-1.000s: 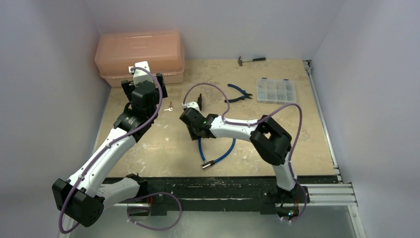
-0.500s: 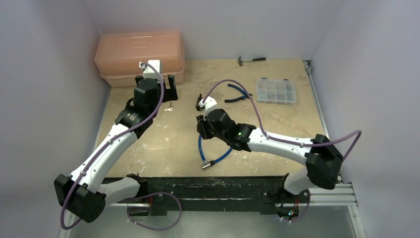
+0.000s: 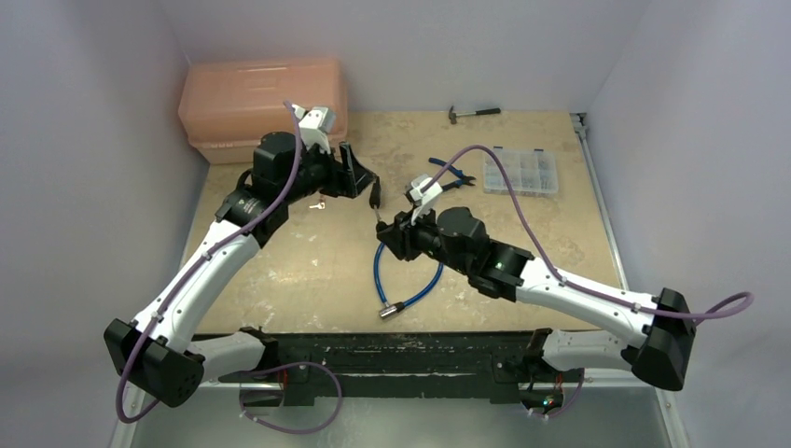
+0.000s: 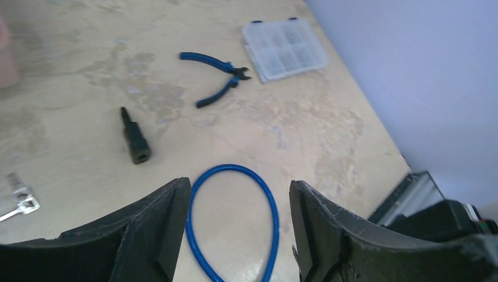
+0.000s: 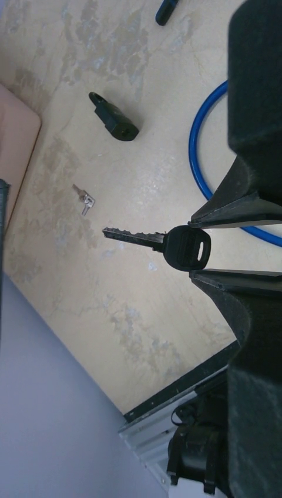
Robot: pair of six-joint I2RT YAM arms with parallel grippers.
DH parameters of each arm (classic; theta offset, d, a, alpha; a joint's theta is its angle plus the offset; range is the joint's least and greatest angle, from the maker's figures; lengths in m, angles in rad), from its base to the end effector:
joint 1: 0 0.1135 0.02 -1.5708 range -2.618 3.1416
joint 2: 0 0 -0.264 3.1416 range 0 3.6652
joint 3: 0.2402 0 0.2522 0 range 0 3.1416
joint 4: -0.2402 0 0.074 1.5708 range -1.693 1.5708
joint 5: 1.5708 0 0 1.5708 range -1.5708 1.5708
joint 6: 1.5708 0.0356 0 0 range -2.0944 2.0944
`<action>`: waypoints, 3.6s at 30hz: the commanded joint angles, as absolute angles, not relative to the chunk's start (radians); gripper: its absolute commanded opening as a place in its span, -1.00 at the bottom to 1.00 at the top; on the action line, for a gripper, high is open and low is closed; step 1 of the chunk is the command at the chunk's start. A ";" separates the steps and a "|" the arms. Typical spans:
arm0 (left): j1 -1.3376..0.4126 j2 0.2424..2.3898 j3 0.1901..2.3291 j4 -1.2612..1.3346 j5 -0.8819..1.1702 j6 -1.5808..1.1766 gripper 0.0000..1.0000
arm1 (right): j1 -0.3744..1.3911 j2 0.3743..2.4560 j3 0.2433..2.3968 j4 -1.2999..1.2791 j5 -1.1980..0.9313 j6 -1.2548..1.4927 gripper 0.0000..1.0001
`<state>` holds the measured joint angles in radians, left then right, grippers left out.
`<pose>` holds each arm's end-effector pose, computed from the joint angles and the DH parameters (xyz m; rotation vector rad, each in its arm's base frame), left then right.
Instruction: Unlock with the key
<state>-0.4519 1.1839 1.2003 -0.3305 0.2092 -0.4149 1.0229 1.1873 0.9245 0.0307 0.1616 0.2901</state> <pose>0.2377 -0.1236 0.3884 0.1848 1.9469 -0.7808 0.1505 0.2357 0.3275 -0.5572 1.7861 0.7819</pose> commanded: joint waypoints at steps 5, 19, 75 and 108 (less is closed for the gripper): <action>-0.449 1.121 1.216 -0.204 0.566 -0.511 0.28 | 1.026 1.046 0.851 0.130 -0.024 0.364 -1.00; -0.380 1.077 1.154 0.184 0.873 -0.762 0.24 | 0.672 0.915 0.718 0.570 -0.771 0.737 -1.00; -0.528 1.084 0.984 0.534 0.965 -0.992 -1.00 | 0.611 1.342 0.782 1.644 -0.934 1.486 -1.00; -0.527 1.068 0.954 0.392 0.625 -0.900 -1.00 | 0.613 0.961 0.829 0.384 -0.524 0.642 0.61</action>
<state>-0.5304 1.0698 0.9825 0.2985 0.6914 -0.8711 0.6098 0.9821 0.7929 0.5049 -0.6743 0.7372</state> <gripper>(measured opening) 0.060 0.826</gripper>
